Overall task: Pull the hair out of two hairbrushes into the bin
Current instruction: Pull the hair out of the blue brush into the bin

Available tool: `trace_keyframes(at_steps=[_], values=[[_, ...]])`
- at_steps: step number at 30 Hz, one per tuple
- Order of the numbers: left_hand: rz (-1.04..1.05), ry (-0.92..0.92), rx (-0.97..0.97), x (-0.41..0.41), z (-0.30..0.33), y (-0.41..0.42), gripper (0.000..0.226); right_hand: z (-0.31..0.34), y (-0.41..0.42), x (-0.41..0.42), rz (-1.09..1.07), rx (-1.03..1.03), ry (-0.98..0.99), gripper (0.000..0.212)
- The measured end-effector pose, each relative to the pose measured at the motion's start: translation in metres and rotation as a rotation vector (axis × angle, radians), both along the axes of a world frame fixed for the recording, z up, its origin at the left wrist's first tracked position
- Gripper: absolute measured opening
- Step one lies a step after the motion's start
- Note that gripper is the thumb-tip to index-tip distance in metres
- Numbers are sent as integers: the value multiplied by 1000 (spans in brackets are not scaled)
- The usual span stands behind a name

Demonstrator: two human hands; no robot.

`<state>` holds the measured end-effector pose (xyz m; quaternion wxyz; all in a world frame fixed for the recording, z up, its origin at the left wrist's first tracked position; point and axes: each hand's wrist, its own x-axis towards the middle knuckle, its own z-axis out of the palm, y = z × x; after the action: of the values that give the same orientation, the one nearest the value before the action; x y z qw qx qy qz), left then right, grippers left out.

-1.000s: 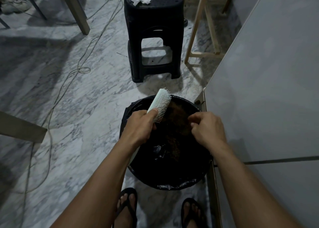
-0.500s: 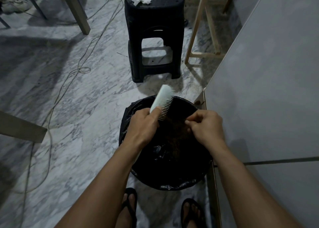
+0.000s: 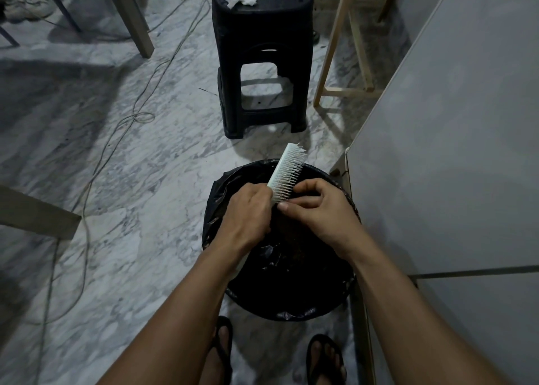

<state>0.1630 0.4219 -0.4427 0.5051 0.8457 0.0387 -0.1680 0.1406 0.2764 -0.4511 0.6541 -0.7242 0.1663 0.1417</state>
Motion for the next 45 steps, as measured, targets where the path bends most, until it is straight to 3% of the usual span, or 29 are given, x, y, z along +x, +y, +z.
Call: trace_keyframes(at_steps=[4, 9, 13, 14, 17, 21, 26, 32, 36, 40, 45], values=[[56, -15, -42, 0, 0, -2, 43, -5, 0, 3, -88, -113, -124, 16], [177, 4, -137, 3, 1, 4, 34, -17, -16, 5, -96, -433, -90, 24], [218, 79, -222, 4, 1, 4, 28, -22, -23, 1, 86, -670, 29, 15], [212, 90, -227, 5, 0, 5, 28, -20, -23, 0, 145, -661, 58, 9], [177, 137, -244, 5, -3, 4, 26, -18, -18, 2, 167, -572, 2, 42], [83, 222, -267, 4, -6, 3, 27, -11, -12, 9, -194, -38, -61, 52], [-46, 290, -322, -10, -10, 3, 29, -11, -19, 6, -261, 282, -28, 52], [-92, 412, -350, -17, -20, 6, 26, -20, -26, 0, -308, 195, 5, 33], [-110, 465, -244, -4, -1, 18, 22, 0, -25, 18, -365, 167, 56, 30], [-227, 280, 112, 4, 35, 25, 14, 44, -24, 26, -412, 121, 91, 30], [-299, 170, 249, 15, 128, 26, 17, 134, -25, 31, -454, 34, 133, 16]])
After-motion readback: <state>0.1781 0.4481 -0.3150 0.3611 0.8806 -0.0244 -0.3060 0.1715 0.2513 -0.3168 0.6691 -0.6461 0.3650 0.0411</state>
